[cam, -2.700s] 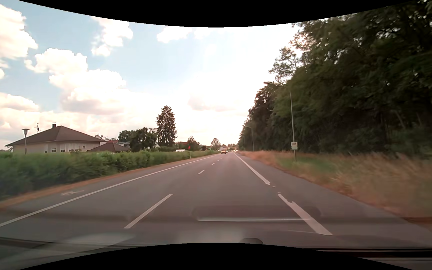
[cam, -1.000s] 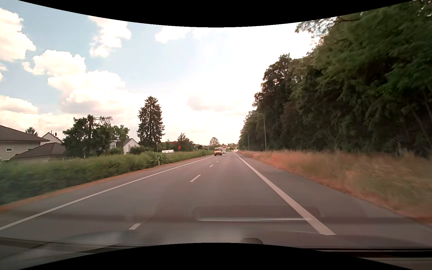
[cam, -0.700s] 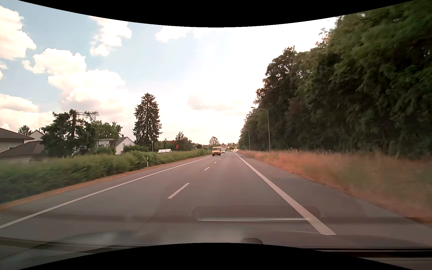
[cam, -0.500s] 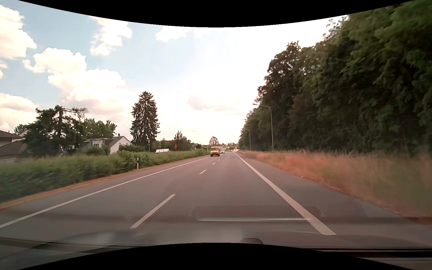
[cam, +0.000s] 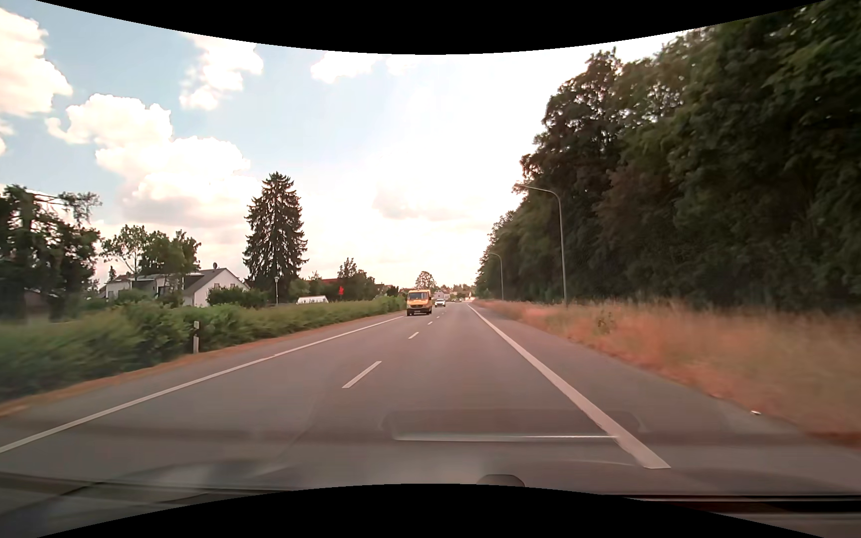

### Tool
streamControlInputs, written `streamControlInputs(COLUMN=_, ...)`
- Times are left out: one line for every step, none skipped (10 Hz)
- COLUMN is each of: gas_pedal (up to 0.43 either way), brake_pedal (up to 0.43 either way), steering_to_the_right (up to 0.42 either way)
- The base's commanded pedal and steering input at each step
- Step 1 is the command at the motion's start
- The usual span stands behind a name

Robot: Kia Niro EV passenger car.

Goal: Follow the waypoints while adhering to traffic rules and regulations

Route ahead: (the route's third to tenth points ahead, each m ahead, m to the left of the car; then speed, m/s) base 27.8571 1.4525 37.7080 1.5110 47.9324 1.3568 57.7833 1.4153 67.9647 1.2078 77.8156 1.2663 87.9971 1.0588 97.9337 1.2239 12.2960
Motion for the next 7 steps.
streamControlInputs(gas_pedal=0.059, brake_pedal=0.000, steering_to_the_right=-0.004)
streamControlInputs(gas_pedal=0.059, brake_pedal=0.000, steering_to_the_right=-0.004)
streamControlInputs(gas_pedal=0.059, brake_pedal=0.000, steering_to_the_right=-0.004)
streamControlInputs(gas_pedal=0.059, brake_pedal=0.000, steering_to_the_right=-0.004)
streamControlInputs(gas_pedal=0.059, brake_pedal=0.000, steering_to_the_right=-0.004)
streamControlInputs(gas_pedal=0.059, brake_pedal=0.000, steering_to_the_right=-0.004)
streamControlInputs(gas_pedal=0.059, brake_pedal=0.000, steering_to_the_right=-0.004)
